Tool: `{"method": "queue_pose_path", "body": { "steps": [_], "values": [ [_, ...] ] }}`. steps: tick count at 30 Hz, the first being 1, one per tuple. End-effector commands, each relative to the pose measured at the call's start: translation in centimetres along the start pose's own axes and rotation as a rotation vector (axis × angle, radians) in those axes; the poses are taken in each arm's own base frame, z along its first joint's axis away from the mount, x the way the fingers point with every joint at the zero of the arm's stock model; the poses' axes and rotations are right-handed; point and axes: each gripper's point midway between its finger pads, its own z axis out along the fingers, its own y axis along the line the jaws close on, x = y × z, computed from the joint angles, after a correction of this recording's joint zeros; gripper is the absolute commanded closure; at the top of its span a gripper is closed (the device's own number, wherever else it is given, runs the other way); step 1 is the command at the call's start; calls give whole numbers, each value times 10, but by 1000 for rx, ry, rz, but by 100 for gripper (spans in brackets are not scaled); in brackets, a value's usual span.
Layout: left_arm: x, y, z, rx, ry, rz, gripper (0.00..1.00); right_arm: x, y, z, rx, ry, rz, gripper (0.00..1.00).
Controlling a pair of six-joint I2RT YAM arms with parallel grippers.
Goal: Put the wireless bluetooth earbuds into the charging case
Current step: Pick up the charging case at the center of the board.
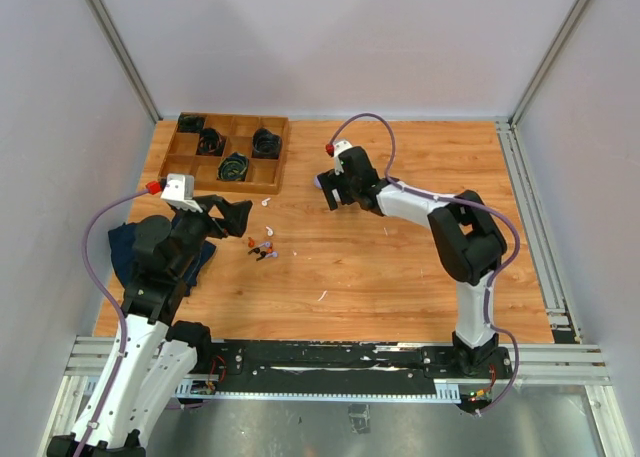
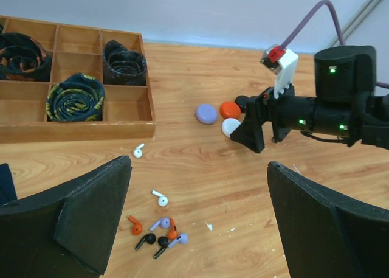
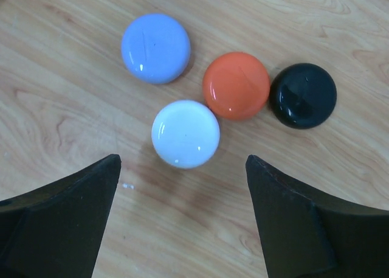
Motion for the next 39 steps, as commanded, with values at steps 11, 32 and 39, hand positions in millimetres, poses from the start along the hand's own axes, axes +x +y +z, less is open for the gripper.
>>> {"method": "queue_pose_path", "body": {
  "steps": [11, 32, 39],
  "values": [
    [3, 0, -1, 3, 5, 6, 1, 7, 0, 48, 125, 43, 65, 33],
    [14, -30, 6, 165, 93, -41, 1, 8, 46, -35, -138, -11, -100, 66],
    [31, -48, 6, 254, 207, -134, 5, -5, 87, -95, -347, -125, -264, 67]
  ]
}}
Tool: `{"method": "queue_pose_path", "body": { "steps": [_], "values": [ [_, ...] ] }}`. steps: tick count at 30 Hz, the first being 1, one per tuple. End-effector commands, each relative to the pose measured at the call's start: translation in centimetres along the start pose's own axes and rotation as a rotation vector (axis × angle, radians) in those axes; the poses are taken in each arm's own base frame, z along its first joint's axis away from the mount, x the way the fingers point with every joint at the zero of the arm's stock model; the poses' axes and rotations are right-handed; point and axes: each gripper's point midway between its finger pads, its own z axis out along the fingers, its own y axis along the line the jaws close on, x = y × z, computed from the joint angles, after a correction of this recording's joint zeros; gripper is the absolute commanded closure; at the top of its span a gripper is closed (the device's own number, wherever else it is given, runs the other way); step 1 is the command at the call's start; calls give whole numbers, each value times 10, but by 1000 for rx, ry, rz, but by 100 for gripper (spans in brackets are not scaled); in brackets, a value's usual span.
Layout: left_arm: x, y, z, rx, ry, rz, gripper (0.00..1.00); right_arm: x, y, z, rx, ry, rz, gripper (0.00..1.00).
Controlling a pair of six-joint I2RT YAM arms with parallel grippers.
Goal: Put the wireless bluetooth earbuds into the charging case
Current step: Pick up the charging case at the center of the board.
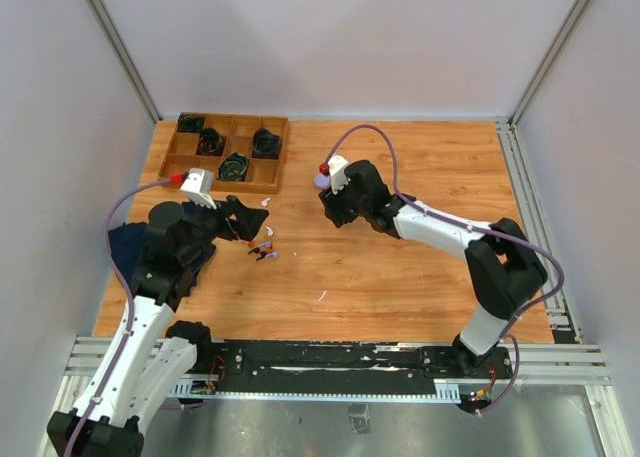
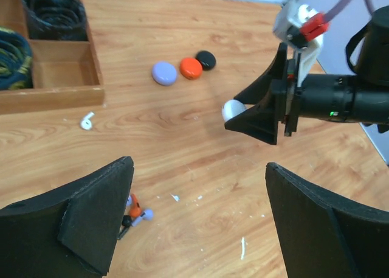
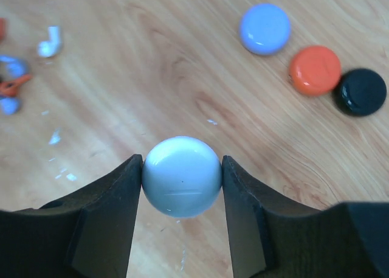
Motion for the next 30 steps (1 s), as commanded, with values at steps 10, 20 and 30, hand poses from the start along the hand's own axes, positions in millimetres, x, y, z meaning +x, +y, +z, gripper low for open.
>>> {"method": "queue_pose_path", "body": {
  "steps": [10, 20, 30],
  "values": [
    [34, -46, 3, 243, 218, -207, 7, -39, 103, -81, -373, -223, -450, 68],
    [46, -69, -2, 393, 313, -301, 10, -61, 151, -120, -552, -414, -778, 68],
    [59, -86, -3, 489, 376, -352, 23, -70, 168, -138, -607, -489, -958, 64]
  ]
}}
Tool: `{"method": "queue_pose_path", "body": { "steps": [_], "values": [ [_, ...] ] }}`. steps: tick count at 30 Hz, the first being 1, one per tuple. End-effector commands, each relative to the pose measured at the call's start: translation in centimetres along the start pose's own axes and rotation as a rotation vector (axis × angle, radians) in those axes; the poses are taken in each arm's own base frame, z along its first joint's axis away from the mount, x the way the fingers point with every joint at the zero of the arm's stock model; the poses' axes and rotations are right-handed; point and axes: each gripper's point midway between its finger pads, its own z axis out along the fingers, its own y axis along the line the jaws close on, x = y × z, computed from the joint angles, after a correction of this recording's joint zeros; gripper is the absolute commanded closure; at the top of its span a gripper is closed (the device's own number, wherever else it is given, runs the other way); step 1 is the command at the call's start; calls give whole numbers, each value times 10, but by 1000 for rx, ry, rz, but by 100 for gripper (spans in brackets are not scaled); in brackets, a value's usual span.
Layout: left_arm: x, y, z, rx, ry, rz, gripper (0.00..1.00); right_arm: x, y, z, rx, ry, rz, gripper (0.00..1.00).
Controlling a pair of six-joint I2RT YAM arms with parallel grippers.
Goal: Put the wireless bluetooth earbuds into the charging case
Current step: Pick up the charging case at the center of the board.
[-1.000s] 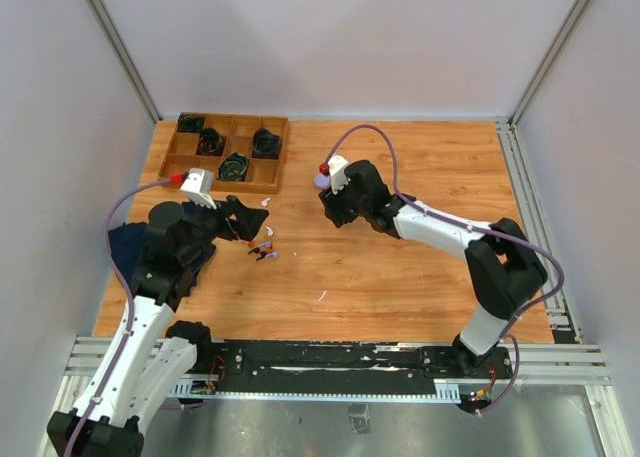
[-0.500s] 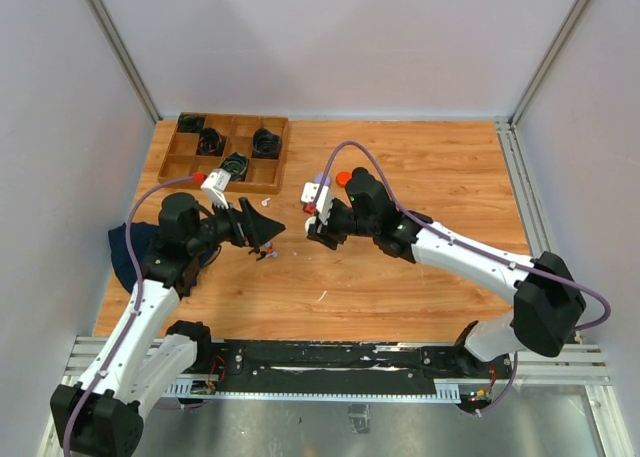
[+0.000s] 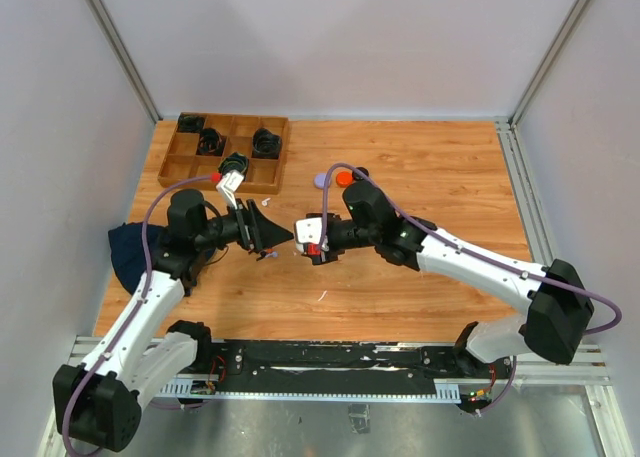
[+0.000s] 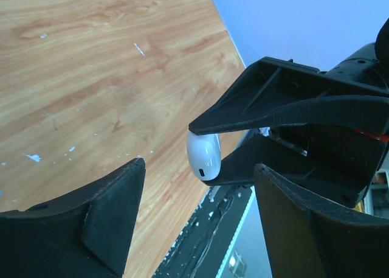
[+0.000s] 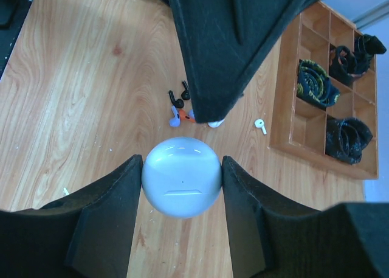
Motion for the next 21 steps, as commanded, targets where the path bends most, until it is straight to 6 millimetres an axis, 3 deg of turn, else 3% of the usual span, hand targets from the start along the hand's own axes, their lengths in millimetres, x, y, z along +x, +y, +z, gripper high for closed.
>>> {"method": "queue_pose_path", "body": {
  "steps": [1, 10, 21],
  "values": [
    [11, -15, 5, 92, 39, -16, 25, -30, -2, -5, -28, -63, -139, 64],
    [26, -6, 14, 87, 82, -58, 35, -36, -2, -1, -45, -70, -176, 64],
    [28, -9, 20, 112, 83, -78, 51, -35, 0, 7, -64, -63, -199, 64]
  ]
}}
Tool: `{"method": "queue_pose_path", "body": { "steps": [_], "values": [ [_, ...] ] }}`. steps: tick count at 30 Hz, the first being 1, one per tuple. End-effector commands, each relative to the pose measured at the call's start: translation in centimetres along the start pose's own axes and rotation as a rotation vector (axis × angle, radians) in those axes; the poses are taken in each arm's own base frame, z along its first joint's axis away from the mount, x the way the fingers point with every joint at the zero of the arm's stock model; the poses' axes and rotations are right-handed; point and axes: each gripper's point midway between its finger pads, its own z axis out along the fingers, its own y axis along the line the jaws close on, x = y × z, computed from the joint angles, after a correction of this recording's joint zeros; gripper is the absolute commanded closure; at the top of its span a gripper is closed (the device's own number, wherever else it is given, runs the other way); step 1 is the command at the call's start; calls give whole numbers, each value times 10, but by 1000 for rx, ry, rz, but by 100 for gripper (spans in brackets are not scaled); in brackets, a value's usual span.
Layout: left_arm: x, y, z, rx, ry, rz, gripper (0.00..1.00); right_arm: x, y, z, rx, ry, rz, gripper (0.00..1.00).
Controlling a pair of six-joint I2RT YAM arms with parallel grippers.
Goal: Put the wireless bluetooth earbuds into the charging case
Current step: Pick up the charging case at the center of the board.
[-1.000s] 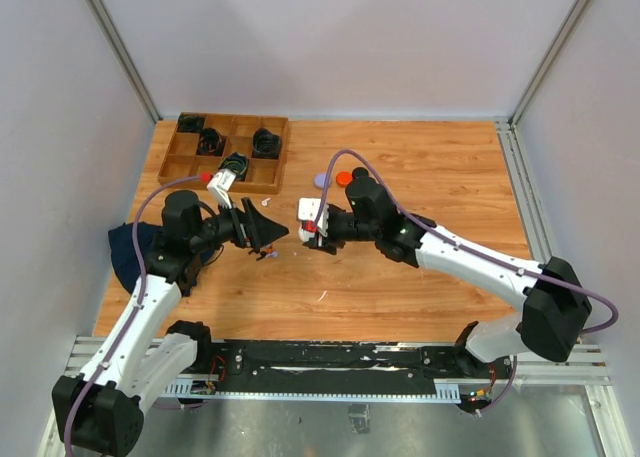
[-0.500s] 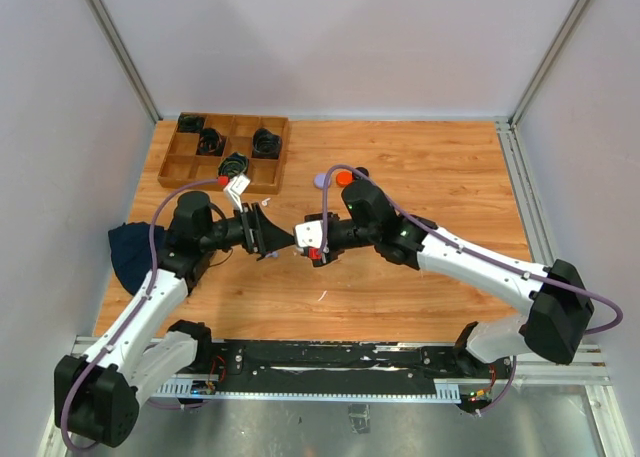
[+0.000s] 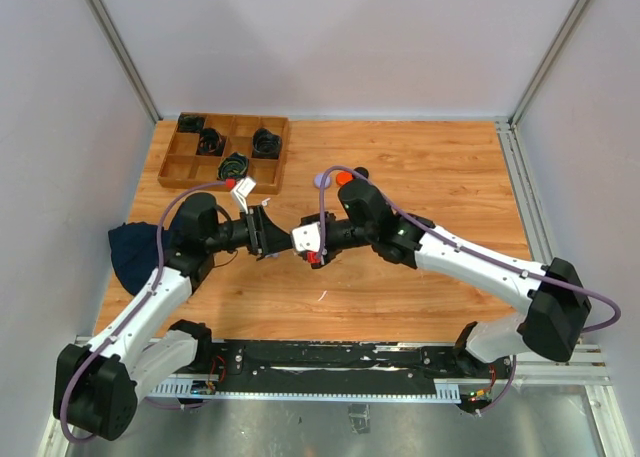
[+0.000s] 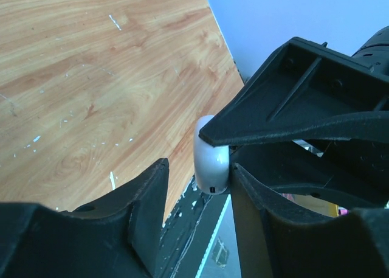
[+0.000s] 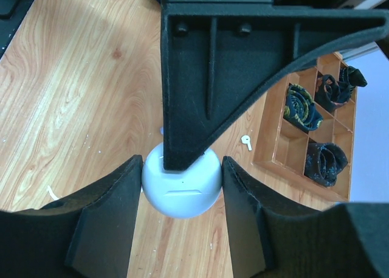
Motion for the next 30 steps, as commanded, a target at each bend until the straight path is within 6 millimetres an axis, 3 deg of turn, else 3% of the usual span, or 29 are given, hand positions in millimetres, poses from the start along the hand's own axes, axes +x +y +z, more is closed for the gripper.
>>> {"method": "queue_pose_path", "body": {
  "steps": [1, 5, 9, 14, 19, 30],
  "values": [
    [3, -8, 4, 48, 7, 4, 52, -18, -2, 6, -17, -37, -60, 64],
    [4, -9, 6, 55, 10, -6, 57, -17, -2, 7, -20, -33, -70, 64],
    [4, -11, 7, 67, 4, -11, 70, -18, -1, 9, -28, -36, -74, 62],
    [4, -9, 6, 60, -15, -3, 83, -17, -1, 4, -28, -19, -72, 46],
    [-2, -8, 5, 45, -57, 24, 91, -19, -3, -12, 7, 3, -39, 27],
    [-29, -23, -10, 56, -287, 129, 100, -37, -32, -69, 239, -164, 321, 17]
  ]
}}
